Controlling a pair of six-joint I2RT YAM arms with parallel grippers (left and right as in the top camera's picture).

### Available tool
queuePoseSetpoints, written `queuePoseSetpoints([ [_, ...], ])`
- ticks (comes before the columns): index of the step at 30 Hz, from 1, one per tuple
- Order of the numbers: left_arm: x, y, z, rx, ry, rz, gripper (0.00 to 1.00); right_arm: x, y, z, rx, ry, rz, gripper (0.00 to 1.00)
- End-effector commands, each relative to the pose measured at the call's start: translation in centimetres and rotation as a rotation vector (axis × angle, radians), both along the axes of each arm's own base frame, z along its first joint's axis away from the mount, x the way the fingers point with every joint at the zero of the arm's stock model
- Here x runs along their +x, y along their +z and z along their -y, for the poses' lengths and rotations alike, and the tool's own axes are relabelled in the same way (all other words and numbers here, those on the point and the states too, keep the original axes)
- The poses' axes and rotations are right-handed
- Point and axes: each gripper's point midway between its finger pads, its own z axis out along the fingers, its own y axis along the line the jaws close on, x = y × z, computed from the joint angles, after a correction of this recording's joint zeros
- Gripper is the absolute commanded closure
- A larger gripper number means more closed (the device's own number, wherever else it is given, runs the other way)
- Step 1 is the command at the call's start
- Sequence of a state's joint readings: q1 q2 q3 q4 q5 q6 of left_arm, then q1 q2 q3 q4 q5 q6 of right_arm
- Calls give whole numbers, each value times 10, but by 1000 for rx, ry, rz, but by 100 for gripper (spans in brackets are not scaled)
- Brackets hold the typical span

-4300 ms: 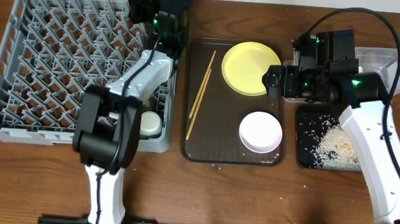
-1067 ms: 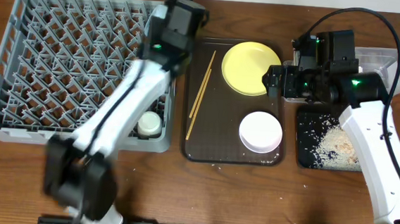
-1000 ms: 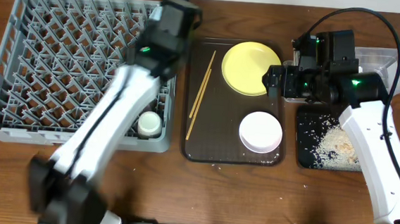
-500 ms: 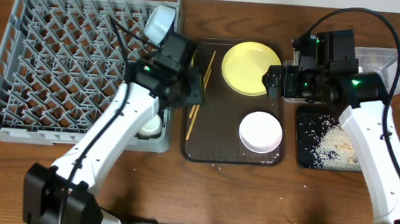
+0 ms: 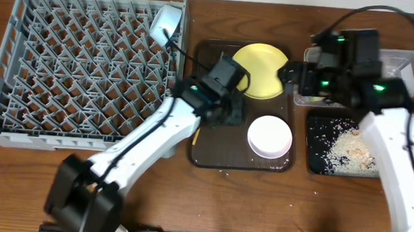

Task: Sort waste into correct bins and load items into the dishwasher
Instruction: 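Move the left gripper to the pink bowl and grasp its rim, then lift the pink bowl and place it upright in the rack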

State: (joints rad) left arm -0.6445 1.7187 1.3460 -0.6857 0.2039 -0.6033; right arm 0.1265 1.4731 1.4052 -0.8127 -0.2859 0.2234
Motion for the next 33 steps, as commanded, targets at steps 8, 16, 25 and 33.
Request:
queuePoseSetpoints([
  [8,-3,-24,28,36,-87,35,38,-44,106,107,19,-308,284,1],
  [16,-14,-62,43,94,-132,-5,40,-55,104,114,16,-336,264,1],
  [25,-10,-79,44,124,-126,-7,58,-55,101,114,16,-336,252,1],
  [33,-11,-95,46,103,-124,-61,70,-55,101,114,16,-336,252,1],
])
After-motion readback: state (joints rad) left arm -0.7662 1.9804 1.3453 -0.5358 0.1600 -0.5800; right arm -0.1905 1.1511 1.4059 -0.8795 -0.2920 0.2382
